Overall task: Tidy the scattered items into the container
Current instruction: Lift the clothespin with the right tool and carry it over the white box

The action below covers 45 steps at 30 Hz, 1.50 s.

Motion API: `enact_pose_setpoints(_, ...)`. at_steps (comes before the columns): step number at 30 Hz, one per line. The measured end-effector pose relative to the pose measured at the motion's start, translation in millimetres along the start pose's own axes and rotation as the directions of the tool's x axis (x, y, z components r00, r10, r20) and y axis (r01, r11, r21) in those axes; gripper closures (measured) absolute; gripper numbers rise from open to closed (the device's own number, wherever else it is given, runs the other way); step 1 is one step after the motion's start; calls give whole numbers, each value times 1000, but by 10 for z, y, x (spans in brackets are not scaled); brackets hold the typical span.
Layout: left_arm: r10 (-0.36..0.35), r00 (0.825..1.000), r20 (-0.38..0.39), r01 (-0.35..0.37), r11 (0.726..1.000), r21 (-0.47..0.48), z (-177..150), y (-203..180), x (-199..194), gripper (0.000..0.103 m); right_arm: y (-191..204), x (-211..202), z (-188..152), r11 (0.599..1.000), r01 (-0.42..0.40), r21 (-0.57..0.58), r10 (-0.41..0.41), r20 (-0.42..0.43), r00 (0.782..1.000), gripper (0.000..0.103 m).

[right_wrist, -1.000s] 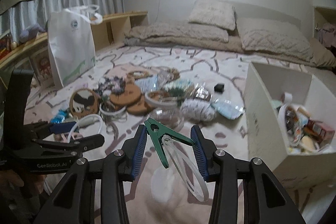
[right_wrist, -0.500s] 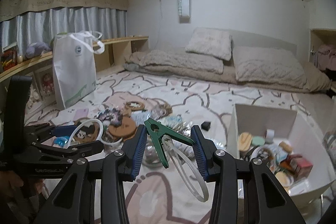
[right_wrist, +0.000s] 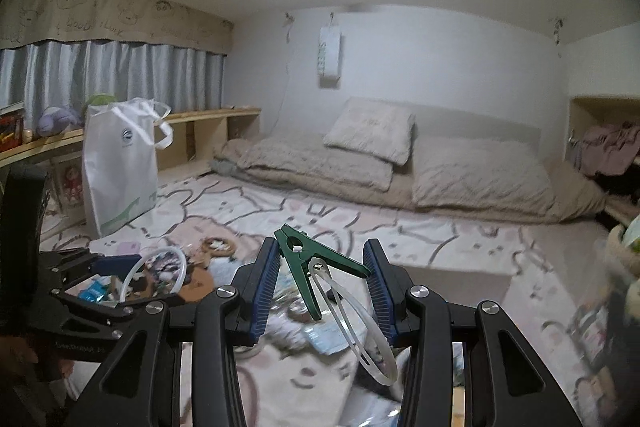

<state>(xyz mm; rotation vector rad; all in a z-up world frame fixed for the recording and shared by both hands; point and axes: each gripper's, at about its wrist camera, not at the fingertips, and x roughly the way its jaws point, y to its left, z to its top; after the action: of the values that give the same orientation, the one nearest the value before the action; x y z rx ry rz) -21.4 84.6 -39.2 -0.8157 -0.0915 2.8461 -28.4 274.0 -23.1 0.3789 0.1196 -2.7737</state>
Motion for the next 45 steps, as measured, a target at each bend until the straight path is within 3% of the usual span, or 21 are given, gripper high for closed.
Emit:
enact_pose_setpoints(12, -79, 995, 61, 77, 996, 43, 263, -578, 174, 18, -776, -290, 86, 988, 93, 120, -107, 111, 988, 59)
enact_pose_setpoints(19, -117, 992, 57, 113, 991, 65, 343, -861, 379, 18, -1157, -268, -4, 969, 161, 185, -183, 105, 978, 59)
enact_pose_setpoints(30, -156, 988, 17, 154, 984, 90, 312, -1177, 650, 19, -1536, 104, -458, 955, 185, 232, -162, -113, 980, 59)
enact_pose_setpoints(39, -190, 982, -23, 191, 974, 118, 292, -1418, 828, 19, -1783, 272, -909, 931, 230, 282, -161, -248, 955, 59)
enact_pose_setpoints(45, -233, 971, -55, 239, 963, 123, 350, -1574, 978, 18, -1871, 424, -1085, 920, 256, 298, -147, -344, 928, 59)
